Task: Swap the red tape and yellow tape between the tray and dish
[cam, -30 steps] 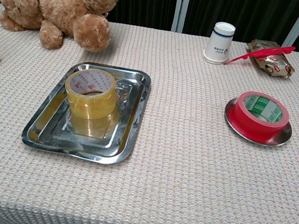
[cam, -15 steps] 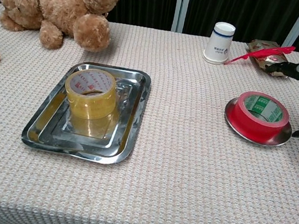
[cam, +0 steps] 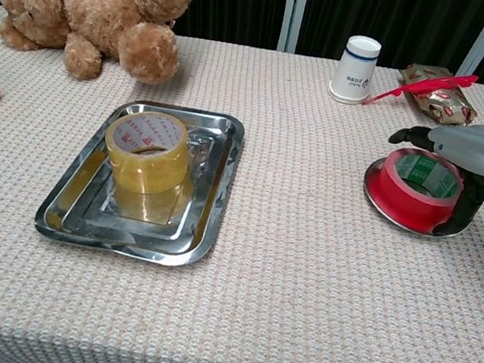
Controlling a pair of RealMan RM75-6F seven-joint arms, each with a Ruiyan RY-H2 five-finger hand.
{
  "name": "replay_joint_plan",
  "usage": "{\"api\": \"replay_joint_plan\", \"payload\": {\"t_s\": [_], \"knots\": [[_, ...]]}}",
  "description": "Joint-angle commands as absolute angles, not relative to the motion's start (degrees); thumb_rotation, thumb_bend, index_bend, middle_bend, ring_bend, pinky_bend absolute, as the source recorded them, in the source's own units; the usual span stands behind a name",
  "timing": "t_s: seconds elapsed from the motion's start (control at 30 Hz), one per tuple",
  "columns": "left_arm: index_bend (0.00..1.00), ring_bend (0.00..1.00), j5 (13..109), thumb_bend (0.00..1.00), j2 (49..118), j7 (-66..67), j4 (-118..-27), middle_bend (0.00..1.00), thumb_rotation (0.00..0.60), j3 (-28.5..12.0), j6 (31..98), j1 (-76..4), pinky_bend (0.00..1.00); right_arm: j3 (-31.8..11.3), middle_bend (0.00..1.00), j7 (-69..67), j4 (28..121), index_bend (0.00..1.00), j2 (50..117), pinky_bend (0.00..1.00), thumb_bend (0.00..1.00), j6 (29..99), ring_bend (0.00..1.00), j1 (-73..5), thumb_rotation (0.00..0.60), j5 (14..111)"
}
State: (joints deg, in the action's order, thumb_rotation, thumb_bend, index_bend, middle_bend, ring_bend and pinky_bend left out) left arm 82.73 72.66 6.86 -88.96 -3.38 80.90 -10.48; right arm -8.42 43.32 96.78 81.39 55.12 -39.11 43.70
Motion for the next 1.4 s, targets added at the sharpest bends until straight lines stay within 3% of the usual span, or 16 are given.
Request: {"api": "replay_joint_plan", "payload": {"t_s": [0.03,0.2,0.37,0.53,0.8,1.0,1.4], "knots": [[0.04,0.0,82.71,0.08,72.7,6.84,-88.88,0.05,0.6,-3.32,80.81,-10.47,0.11,-7.84,0.03,42.29,95.86,0.0,82.06,0.0,0.04,55.56,0.0,-39.45,0.6,44.33],[0.04,0.0,82.85,0.08,72.78,6.75,-88.78,0.05,0.6,-3.31,80.92,-10.43,0.11,-7.27,0.12,40.99,94.99,0.0,82.69,0.0,0.08,56.68,0.02,-39.77,0.6,45.62],[0.04,0.0,82.82,0.08,72.72,6.76,-88.83,0.05,0.6,-3.27,80.76,-10.43,0.11,-6.64,0.28,39.16,94.29,0.16,83.26,0.0,0.12,57.78,0.18,-39.53,0.6,47.72],[0.04,0.0,82.84,0.08,72.77,6.8,-88.78,0.05,0.6,-3.25,80.74,-10.41,0.11,-6.31,0.35,37.55,94.05,0.25,83.39,0.0,0.15,59.14,0.25,-39.11,0.6,49.95],[0.04,0.0,82.84,0.08,72.89,6.74,-88.71,0.05,0.6,-3.3,80.81,-10.36,0.11,-6.71,0.36,36.0,100.32,0.26,80.17,0.0,0.16,63.02,0.26,-38.42,0.6,56.32],[0.04,0.0,82.76,0.08,72.71,6.63,-88.85,0.05,0.6,-3.29,80.78,-10.29,0.11,-5.99,0.36,37.37,106.85,0.27,78.79,0.0,0.16,62.03,0.26,-40.07,0.6,61.9],[0.04,0.0,82.66,0.08,72.57,5.65,-88.24,0.05,0.6,-3.35,81.49,-9.71,0.11,-4.1,0.36,44.41,106.94,0.27,86.82,0.0,0.15,59.35,0.26,-43.93,0.6,59.55]]}}
